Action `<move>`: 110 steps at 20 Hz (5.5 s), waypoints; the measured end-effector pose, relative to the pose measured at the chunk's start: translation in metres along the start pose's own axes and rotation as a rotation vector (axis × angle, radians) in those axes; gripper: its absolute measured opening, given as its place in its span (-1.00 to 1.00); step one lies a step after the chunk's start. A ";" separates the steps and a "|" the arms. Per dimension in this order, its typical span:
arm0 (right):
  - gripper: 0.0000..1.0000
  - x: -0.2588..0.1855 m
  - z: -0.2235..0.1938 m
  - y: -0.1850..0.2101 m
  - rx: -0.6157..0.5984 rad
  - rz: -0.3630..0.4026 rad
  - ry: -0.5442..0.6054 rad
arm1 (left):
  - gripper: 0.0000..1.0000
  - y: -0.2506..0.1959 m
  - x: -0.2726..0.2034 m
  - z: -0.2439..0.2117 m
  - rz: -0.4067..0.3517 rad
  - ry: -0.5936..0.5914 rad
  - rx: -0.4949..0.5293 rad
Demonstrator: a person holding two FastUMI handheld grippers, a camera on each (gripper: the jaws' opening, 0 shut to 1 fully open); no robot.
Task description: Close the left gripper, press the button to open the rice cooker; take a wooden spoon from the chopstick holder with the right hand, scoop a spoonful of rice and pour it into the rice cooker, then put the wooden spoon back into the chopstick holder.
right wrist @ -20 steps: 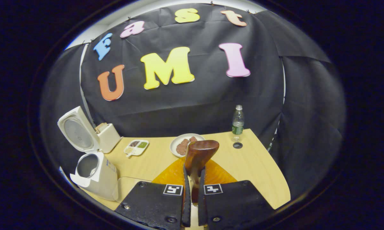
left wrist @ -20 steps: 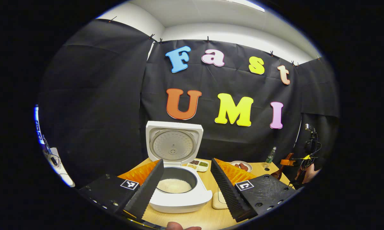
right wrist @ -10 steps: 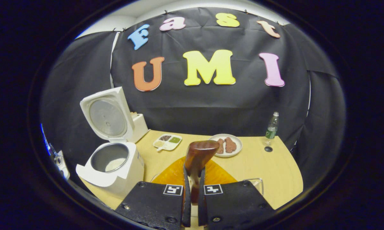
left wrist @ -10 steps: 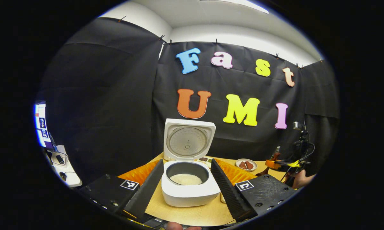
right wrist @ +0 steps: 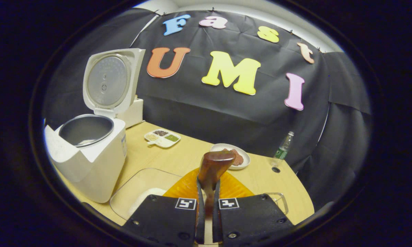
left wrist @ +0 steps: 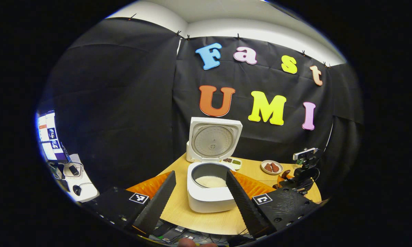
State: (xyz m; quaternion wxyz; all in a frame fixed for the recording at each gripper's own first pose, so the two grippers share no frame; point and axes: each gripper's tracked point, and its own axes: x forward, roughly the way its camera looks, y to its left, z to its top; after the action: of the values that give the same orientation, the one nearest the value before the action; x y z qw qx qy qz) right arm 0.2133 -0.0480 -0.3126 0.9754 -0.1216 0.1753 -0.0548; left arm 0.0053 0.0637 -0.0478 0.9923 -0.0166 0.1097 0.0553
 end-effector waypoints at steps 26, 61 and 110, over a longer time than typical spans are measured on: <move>-0.79 -0.030 -0.012 0.038 0.927 0.343 0.237 | 0.88 -0.002 -0.015 -0.010 0.002 0.005 0.013; -0.75 -0.025 0.235 0.189 0.847 0.674 -0.013 | 0.88 -0.006 -0.054 0.005 -0.017 -0.086 0.073; -0.79 -0.124 0.283 0.105 0.409 0.692 -0.220 | 0.88 -0.049 -0.062 -0.005 -0.084 -0.159 -0.061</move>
State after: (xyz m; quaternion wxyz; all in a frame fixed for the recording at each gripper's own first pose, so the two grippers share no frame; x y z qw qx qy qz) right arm 0.2052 0.1334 -0.0418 0.9533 0.1355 0.0862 0.2557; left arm -0.0502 0.0080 -0.0378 0.9983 -0.0469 0.0281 0.0182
